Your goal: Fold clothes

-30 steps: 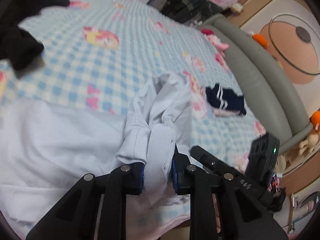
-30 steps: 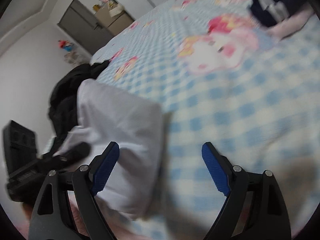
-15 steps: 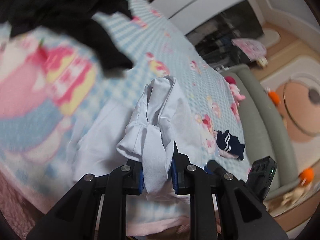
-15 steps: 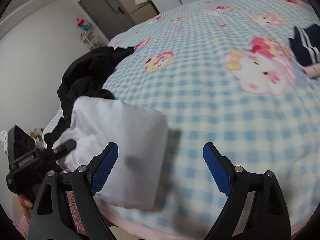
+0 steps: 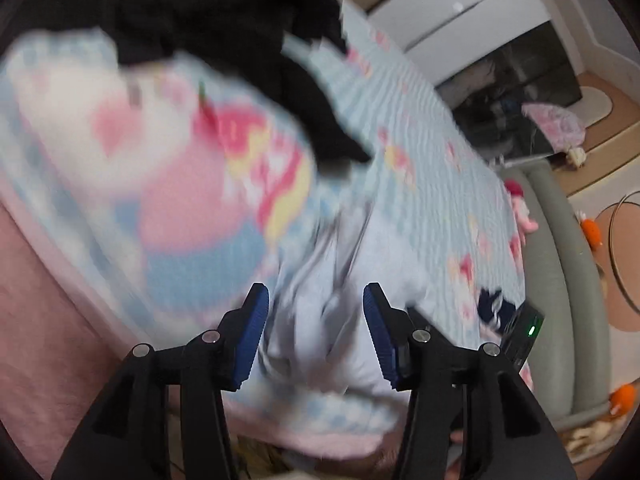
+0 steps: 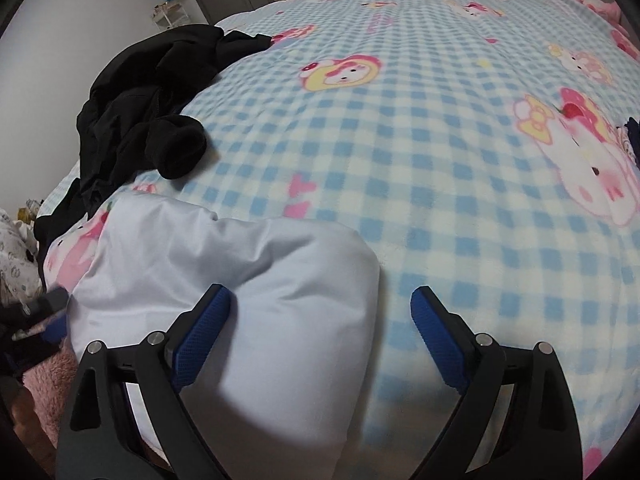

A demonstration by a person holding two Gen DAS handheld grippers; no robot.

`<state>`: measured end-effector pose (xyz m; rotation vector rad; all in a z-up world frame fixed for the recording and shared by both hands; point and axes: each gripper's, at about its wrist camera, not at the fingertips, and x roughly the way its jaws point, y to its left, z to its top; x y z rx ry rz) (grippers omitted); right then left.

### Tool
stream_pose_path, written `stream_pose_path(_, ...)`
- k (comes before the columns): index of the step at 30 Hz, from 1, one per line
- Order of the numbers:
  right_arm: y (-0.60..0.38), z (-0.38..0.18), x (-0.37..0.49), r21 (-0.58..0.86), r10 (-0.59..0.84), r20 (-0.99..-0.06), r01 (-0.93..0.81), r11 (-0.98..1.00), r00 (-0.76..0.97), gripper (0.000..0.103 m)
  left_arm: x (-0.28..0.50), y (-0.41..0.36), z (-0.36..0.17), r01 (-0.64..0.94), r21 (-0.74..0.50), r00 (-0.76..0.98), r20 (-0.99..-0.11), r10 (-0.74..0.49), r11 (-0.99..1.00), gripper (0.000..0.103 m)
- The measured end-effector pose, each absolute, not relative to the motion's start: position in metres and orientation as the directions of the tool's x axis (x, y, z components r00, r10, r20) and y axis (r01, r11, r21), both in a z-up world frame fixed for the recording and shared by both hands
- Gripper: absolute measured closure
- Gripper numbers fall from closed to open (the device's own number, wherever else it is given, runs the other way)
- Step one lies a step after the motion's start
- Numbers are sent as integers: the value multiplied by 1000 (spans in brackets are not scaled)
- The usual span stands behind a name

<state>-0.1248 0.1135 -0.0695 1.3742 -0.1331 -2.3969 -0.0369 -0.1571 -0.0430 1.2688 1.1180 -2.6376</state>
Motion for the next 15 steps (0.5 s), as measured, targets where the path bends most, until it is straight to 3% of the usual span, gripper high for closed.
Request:
stream_pose_path(2,121,-60,-123,295,-387,-794,260,-920,-469,14,-47,-142,-20,188,-534,-706,-656,265,-824,52)
stream_pose_path(4,136,-50,-119,351,-405,-753,205,-914,-519,15,-69,-114,-10,0,-461,-701,-633,329,-887,52)
stream_pose_path(8,163,-37,-115,358,-353,-737,111,-927,-577,15,-112,-72,-39,-173,-361,-598,-701,389,-916,53)
stream_pose_path(9,166,-36,-115,332,-327,-747,101,-938,-578,15,-121,-67,-50,-179,-345,-576,-723,382,-922,55)
stream_pose_path(12,176,-40,-114,310,-286,-769,58,-949,-571,15,-131,-78,-81,-98,-313,-555,-770,313,-945,73)
stream_pose_path(15,180,-48,-113,317,-284,-785,37,-948,-550,15,-129,-107,-98,-15,-408,-559,-753,346,-913,85)
